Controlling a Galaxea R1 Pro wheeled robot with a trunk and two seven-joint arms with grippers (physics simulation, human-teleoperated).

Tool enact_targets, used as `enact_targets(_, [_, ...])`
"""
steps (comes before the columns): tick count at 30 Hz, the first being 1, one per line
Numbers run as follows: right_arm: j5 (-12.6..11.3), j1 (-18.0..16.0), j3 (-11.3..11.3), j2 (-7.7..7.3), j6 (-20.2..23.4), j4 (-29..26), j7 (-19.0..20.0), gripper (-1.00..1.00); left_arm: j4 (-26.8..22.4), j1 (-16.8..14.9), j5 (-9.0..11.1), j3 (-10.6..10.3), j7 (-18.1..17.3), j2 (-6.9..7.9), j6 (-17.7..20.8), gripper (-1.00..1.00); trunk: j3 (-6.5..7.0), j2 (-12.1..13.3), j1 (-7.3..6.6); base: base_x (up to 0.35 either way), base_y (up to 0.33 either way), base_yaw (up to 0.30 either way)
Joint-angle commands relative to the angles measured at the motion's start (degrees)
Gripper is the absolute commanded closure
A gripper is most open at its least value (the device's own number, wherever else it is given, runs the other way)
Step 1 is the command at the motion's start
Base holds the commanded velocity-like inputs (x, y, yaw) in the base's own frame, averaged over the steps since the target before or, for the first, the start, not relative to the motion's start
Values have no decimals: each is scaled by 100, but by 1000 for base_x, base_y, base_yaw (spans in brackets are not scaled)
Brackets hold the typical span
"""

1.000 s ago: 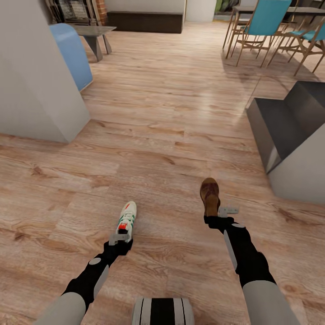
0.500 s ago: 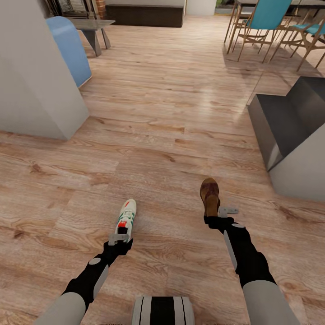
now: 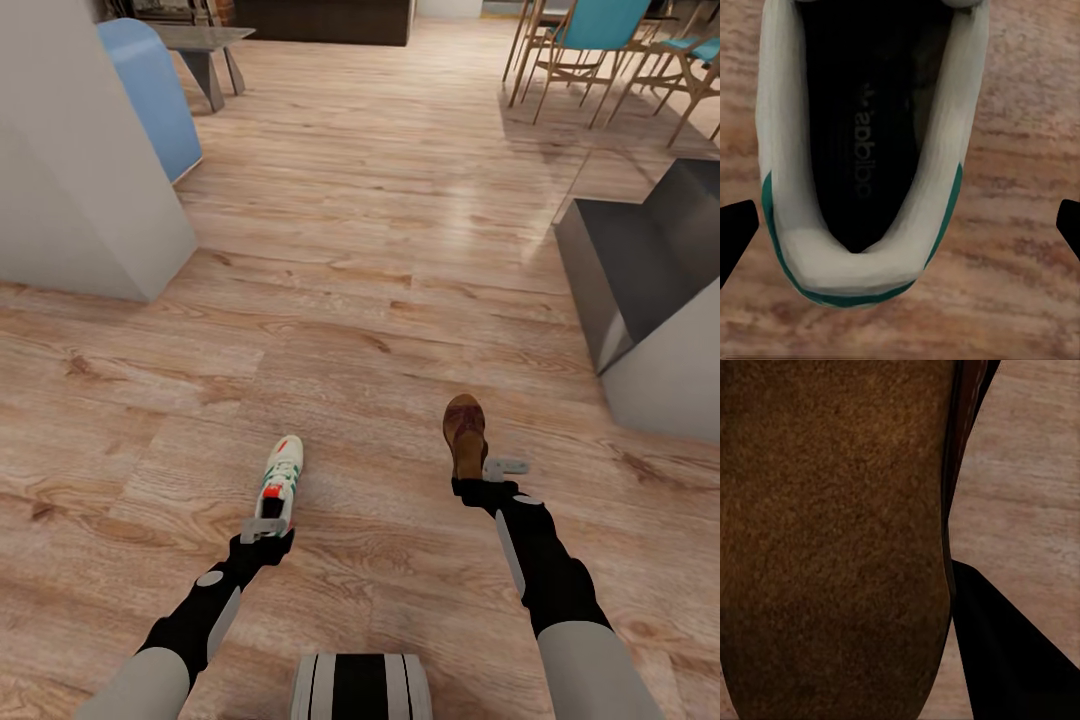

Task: Pick up the two gym shoes and the two sandals from the corridor floor and place them onto the hallstand (shoe rack) in the corridor, making sure they are on the rack and not on the floor. Arrange them so the two gym shoes are next to each other and the two sandals are next to each other.

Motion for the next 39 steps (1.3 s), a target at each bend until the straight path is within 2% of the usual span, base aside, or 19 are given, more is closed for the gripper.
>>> enact_targets(1, [43, -2, -17, 6, 30, -9, 29, 100, 0, -4, -60, 49, -39, -7, -21, -100, -11, -1, -1, 0, 0, 105])
enact_targets(13, [43, -2, -17, 6, 30, -9, 32, 100, -6, -4, -60, 49, -39, -7, -21, -100, -49, -3, 1, 0, 0, 20])
enact_targets(24, [43, -2, -17, 6, 30, -9, 32, 100, -10, -4, -60, 49, -39, -7, -22, -100, -347, -17, 30, 0, 0, 0])
enact_targets(39, [43, -2, -17, 6, 30, -9, 31, 100, -15, -4, -60, 49, -39, -7, -24, -100, -352, -17, 30, 39, 0, 0])
